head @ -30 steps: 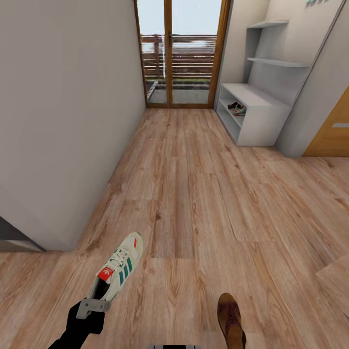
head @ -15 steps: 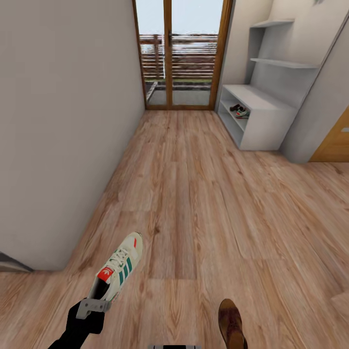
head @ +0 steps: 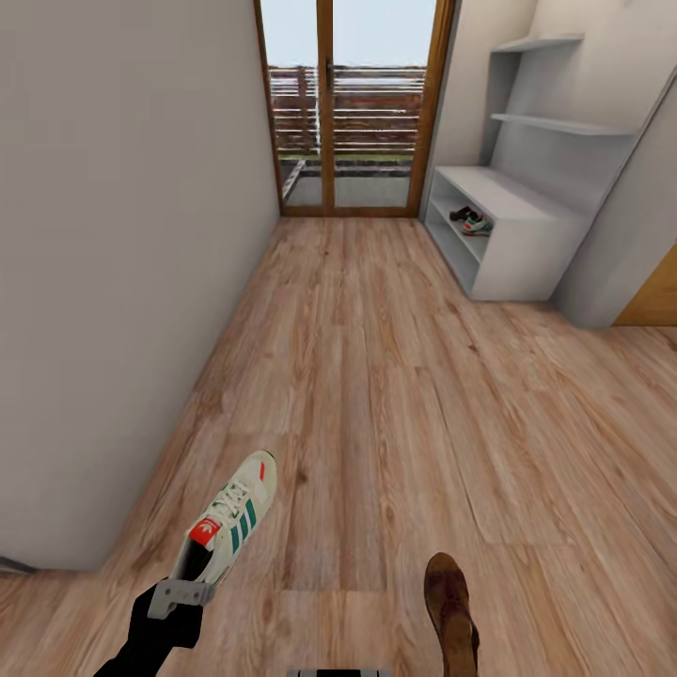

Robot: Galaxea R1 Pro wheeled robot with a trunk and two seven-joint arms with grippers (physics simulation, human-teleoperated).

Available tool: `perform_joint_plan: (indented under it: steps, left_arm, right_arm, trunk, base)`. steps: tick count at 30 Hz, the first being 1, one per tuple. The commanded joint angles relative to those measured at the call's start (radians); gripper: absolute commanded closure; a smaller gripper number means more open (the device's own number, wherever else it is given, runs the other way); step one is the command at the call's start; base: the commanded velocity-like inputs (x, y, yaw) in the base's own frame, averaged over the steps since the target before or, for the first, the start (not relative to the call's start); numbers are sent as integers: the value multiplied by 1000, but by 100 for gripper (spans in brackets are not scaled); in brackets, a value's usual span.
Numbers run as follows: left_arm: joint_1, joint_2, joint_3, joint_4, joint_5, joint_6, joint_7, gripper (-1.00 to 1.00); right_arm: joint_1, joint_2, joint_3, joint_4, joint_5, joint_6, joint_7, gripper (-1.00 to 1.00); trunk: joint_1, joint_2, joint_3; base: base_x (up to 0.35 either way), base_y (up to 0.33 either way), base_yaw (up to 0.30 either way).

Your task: Pick up the two gym shoes and the two sandals from the corridor floor and place them onto the hallstand (shoe rack) in the corridor, making sure they are on the rack and not on the floor. Arrange them so the two gym shoes are next to each other and the two sandals are next to each other.

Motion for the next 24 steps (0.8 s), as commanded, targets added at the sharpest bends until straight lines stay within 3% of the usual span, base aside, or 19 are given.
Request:
perform_joint_plan:
  steps: [1, 6, 24]
  left_arm:
    - [0, 0, 0, 0, 0, 0, -1, 100]
    - [0, 0, 0, -1, 1, 0, -1, 100]
    - [0, 0, 0, 0, 0, 0, -1, 100]
  right_arm:
    - [0, 0, 0, -18, -4, 0, 2, 100]
    - [0, 0, -1, -164, -5, 0, 6, 100]
    - [0, 2, 8, -175, 7, -5, 6, 100]
  trunk:
    - [0, 0, 0]
    - [0, 0, 0]
    - [0, 0, 0]
  base:
    - [334, 0, 0]
    - [334, 0, 0]
    - [334, 0, 0]
